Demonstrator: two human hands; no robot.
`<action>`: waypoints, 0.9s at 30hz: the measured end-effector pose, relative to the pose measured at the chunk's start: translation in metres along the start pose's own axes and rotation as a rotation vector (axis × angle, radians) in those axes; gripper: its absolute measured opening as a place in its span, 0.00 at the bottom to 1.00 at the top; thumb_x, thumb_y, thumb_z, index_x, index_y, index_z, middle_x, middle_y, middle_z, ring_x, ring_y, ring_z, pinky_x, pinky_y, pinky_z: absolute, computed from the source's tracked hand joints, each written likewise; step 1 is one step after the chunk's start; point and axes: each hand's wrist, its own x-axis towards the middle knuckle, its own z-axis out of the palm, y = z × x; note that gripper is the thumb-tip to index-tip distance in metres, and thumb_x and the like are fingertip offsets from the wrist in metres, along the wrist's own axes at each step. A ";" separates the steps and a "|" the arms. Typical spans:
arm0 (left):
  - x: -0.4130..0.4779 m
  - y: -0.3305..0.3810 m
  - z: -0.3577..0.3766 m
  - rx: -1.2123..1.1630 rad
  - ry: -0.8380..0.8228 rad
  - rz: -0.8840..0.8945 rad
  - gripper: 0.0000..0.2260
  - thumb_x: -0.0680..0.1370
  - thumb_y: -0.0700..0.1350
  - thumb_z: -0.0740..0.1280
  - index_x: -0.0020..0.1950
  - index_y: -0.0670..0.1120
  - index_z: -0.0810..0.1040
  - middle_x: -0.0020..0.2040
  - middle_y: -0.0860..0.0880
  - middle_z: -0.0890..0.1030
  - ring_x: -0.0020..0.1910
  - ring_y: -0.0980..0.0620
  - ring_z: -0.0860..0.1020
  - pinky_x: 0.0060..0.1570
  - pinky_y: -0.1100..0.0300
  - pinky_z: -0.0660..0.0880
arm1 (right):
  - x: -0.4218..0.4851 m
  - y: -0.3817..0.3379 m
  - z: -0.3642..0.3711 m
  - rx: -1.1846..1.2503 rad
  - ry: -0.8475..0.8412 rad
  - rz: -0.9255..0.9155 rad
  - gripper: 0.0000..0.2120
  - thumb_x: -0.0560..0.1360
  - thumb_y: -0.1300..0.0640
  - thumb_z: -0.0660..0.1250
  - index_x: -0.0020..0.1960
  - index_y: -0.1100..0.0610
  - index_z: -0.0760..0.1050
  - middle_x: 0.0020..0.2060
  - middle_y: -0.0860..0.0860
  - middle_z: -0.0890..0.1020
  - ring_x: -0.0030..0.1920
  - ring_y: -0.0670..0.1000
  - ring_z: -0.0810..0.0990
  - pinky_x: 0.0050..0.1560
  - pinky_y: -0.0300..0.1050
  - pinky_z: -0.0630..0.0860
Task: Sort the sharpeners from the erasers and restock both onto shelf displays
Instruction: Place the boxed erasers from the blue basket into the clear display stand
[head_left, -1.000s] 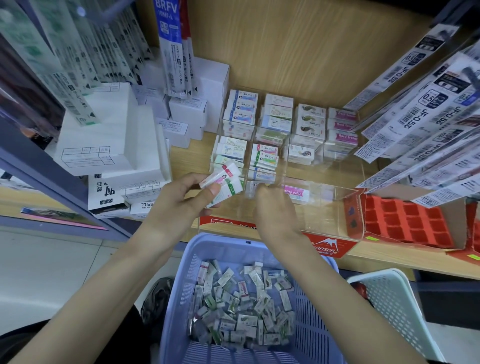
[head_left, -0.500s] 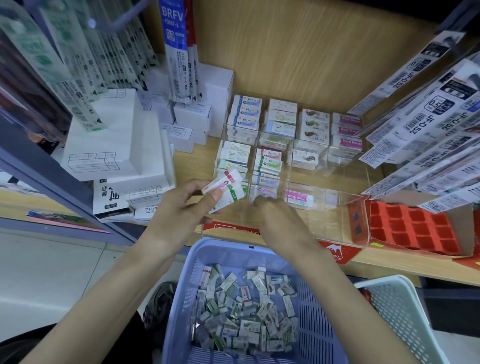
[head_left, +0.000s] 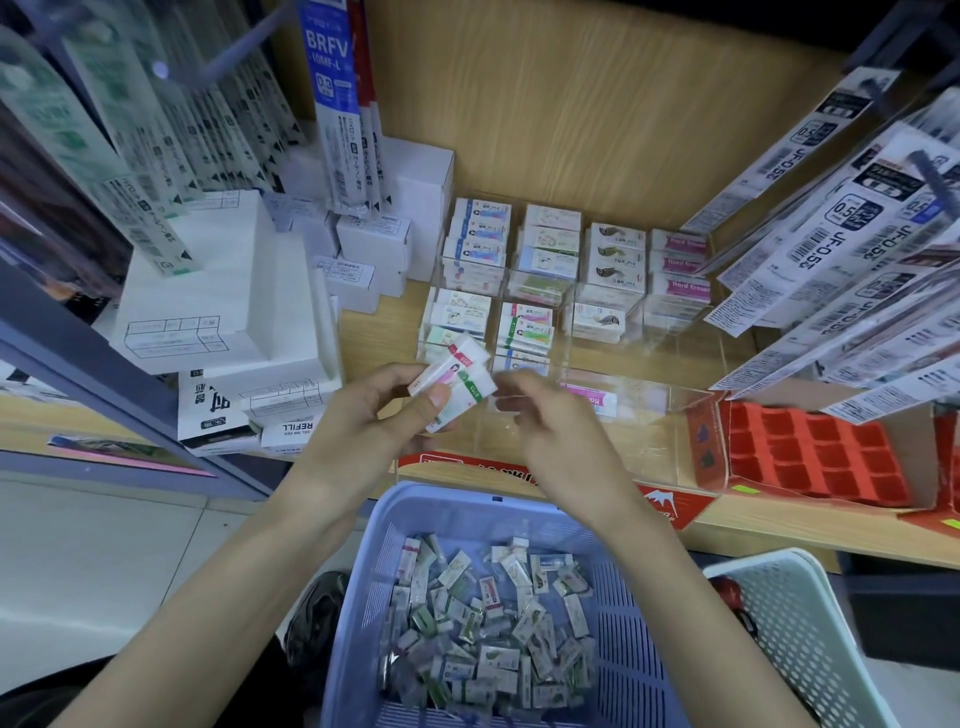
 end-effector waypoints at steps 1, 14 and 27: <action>-0.001 0.001 0.003 -0.033 -0.023 -0.013 0.10 0.73 0.45 0.68 0.53 0.46 0.80 0.50 0.47 0.83 0.48 0.48 0.83 0.40 0.65 0.78 | -0.005 -0.007 -0.001 0.259 0.061 0.014 0.19 0.76 0.72 0.55 0.61 0.59 0.74 0.56 0.53 0.80 0.56 0.50 0.79 0.55 0.39 0.74; 0.001 -0.002 0.024 -0.109 -0.063 -0.103 0.10 0.69 0.48 0.68 0.48 0.47 0.82 0.48 0.49 0.84 0.48 0.52 0.83 0.52 0.59 0.77 | -0.028 -0.003 -0.008 1.034 0.350 0.205 0.07 0.75 0.69 0.65 0.48 0.58 0.74 0.49 0.60 0.79 0.51 0.58 0.81 0.47 0.46 0.81; 0.002 -0.010 0.028 -0.002 -0.152 -0.251 0.06 0.76 0.40 0.66 0.50 0.39 0.76 0.47 0.41 0.84 0.50 0.44 0.83 0.54 0.55 0.76 | -0.039 0.007 0.011 0.439 0.198 0.141 0.10 0.72 0.60 0.72 0.52 0.52 0.77 0.51 0.55 0.76 0.39 0.38 0.74 0.42 0.28 0.70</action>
